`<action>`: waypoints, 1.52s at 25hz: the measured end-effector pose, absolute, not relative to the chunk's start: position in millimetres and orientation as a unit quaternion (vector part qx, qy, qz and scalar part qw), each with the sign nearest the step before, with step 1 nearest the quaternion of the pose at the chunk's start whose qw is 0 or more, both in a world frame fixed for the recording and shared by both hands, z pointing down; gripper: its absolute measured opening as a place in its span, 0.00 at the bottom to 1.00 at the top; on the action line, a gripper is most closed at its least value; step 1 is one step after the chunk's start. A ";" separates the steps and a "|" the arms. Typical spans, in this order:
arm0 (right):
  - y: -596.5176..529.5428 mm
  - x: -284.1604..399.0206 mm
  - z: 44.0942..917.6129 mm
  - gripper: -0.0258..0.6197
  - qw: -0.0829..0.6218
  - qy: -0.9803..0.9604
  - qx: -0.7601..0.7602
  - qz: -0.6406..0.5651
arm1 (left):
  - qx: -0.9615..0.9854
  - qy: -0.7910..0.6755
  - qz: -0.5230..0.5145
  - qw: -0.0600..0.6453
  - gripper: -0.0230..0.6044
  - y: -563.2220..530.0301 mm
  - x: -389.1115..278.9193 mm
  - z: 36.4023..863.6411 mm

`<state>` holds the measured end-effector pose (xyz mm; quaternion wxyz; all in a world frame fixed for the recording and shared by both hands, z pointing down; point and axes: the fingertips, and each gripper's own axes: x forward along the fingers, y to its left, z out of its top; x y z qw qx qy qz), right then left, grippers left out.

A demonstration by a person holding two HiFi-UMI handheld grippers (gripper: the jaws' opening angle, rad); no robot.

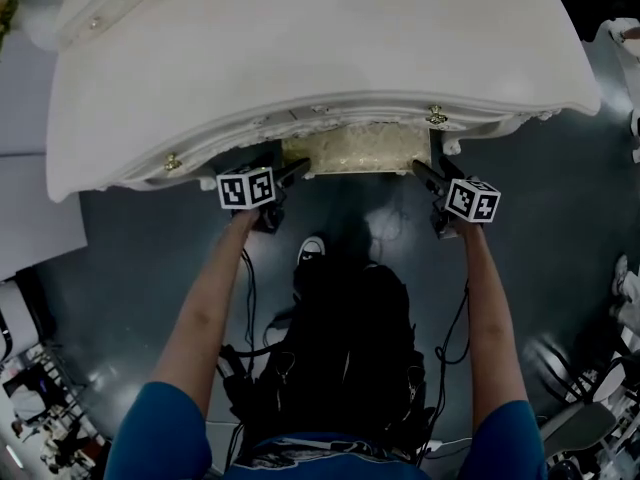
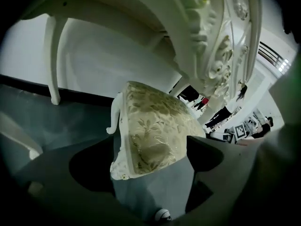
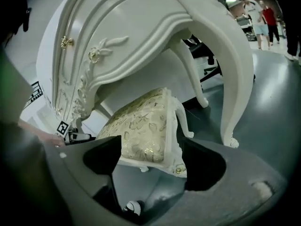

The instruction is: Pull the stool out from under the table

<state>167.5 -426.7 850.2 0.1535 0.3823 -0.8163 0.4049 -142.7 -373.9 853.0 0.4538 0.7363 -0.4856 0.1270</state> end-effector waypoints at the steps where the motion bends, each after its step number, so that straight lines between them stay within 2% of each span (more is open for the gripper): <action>1: -430.7 166.4 851.7 0.66 0.146 -0.815 0.384 0.410 | 0.736 -0.484 0.126 0.456 0.80 -375.2 -143.8 856.5; 11: -443.2 147.5 865.3 0.69 0.123 -0.806 0.362 0.452 | 0.733 -0.455 0.097 0.496 0.79 -377.6 -126.9 879.7; 14: -439.7 144.6 864.3 0.61 0.101 -0.800 0.353 0.474 | 0.730 -0.456 0.096 0.500 0.79 -379.7 -122.7 879.2; 17: -438.4 146.9 864.0 0.60 0.093 -0.799 0.356 0.475 | 0.727 -0.460 0.100 0.500 0.79 -379.2 -121.9 879.0; 28: -419.2 152.1 867.0 0.58 0.109 -0.783 0.366 0.490 | 0.721 -0.472 0.111 0.495 0.78 -365.4 -119.8 877.4; 38: -361.9 162.6 873.2 0.58 0.131 -0.771 0.361 0.508 | 0.715 -0.465 0.126 0.506 0.77 -309.1 -108.5 882.3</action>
